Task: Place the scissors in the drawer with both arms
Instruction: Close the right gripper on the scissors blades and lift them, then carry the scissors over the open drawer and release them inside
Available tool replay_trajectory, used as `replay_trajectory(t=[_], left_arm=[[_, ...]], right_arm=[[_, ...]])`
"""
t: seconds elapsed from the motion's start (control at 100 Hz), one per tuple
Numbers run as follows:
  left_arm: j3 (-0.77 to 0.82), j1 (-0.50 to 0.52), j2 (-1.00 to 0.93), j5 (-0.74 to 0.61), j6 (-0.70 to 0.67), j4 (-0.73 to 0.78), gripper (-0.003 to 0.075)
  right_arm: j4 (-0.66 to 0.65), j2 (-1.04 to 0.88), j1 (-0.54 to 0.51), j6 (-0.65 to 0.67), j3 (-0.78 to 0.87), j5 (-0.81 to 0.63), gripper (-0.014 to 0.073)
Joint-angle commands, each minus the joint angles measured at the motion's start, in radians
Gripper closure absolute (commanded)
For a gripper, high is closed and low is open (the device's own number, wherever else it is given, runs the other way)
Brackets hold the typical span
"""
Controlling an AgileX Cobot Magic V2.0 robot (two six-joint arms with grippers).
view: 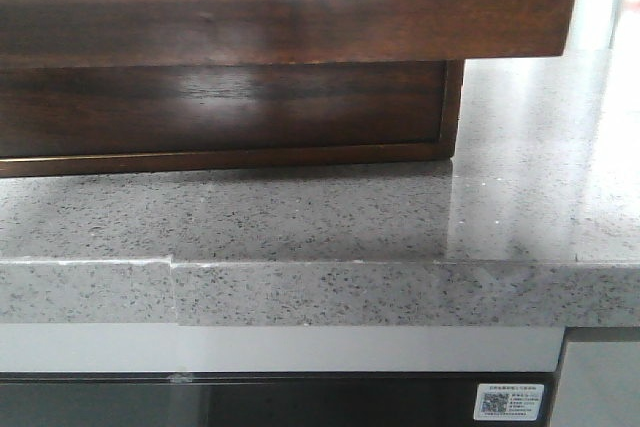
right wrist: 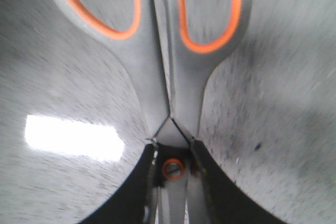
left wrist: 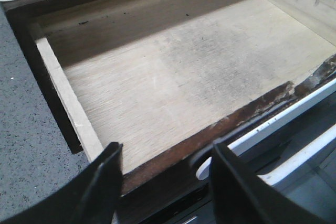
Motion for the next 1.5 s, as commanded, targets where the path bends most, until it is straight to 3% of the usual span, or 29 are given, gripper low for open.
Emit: replay_trajectory(t=[0.0, 0.26, 0.5, 0.67, 0.88, 1.16, 1.49], left_arm=[[-0.033, -0.008, 0.006, -0.066, 0.005, -0.038, 0.0365], [-0.033, -0.008, 0.006, -0.068, 0.009, -0.038, 0.0365], [-0.033, -0.008, 0.006, -0.074, 0.009, -0.038, 0.0365], [-0.033, -0.008, 0.006, -0.074, 0.009, -0.038, 0.0365], [-0.033, -0.008, 0.006, -0.074, 0.009, -0.038, 0.0365], [-0.033, -0.008, 0.006, -0.074, 0.009, -0.038, 0.0365], [-0.033, -0.008, 0.006, -0.074, 0.009, -0.038, 0.0365]], right_arm=[[0.084, -0.105, 0.003, -0.055, -0.099, -0.007, 0.0606], [0.342, -0.231, 0.097, -0.301, -0.267, -0.009, 0.0606], [0.388, -0.216, 0.381, -0.527, -0.348, -0.034, 0.0606], [0.299, -0.172, 0.608, -0.606, -0.358, -0.080, 0.0606], [0.153, -0.070, 0.785, -0.622, -0.358, -0.092, 0.0606], [-0.021, 0.074, 0.875, -0.629, -0.358, -0.090, 0.0606], [-0.051, 0.161, 0.880, -0.650, -0.358, -0.065, 0.0604]])
